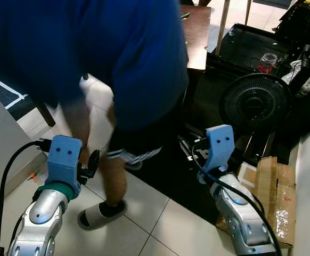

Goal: Hang keys on a hook

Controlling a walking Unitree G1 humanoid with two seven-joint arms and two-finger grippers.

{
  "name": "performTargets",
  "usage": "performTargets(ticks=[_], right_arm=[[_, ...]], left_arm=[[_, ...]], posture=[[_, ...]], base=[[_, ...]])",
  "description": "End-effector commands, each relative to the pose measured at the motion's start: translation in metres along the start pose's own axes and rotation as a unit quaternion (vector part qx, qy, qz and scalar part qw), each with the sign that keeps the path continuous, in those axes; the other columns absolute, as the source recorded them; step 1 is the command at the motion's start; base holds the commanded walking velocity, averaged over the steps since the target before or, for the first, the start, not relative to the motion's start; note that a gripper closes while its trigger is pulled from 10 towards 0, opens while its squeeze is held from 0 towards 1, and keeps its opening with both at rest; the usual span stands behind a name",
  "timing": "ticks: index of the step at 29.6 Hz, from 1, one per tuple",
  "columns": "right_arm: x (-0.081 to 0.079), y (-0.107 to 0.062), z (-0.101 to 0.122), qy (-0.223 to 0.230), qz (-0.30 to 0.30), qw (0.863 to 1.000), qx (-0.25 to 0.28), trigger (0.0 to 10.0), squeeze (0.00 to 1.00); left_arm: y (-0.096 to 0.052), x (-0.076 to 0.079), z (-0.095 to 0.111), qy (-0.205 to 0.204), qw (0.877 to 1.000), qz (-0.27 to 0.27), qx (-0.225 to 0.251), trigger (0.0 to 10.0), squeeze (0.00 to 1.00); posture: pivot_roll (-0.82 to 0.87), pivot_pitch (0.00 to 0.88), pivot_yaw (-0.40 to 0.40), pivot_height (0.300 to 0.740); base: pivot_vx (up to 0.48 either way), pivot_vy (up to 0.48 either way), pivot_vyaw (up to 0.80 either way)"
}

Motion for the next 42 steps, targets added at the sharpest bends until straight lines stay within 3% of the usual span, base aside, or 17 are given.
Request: performTargets(ticks=[1,42], right_arm=[[-0.0005,-0.0038,-0.0026,0.002,-0.001,1.000,-0.004,10.0,0.00],[-0.0010,-0.0036,-0.0019,0.002,0.000,1.000,-0.004,10.0,0.00]], left_arm=[[-0.0035,-0.0042,-0.0059,0.001,1.000,0.008,-0.014,10.0,0.00],[-0.0032,-0.0043,-0.0051,0.002,1.000,0.011,-0.012,10.0,0.00]], posture=[[-0.09,0.078,0.091,0.740],[-0.08,0.079,0.091,0.740]], base=[[0.000,0.000,0.00],[0.000,0.000,0.00]])
Point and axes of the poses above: a point about 5 cm out from each wrist's last joint towards the gripper, its own y axis pointing out of the wrist towards the gripper, its own z axis along the axis of the wrist's last joint, x = y × z, the point moved 3 cm from there along y, pointing out of the wrist towards the gripper, and after that the axes turned 15 degrees about -y, right-handed, at the moved point
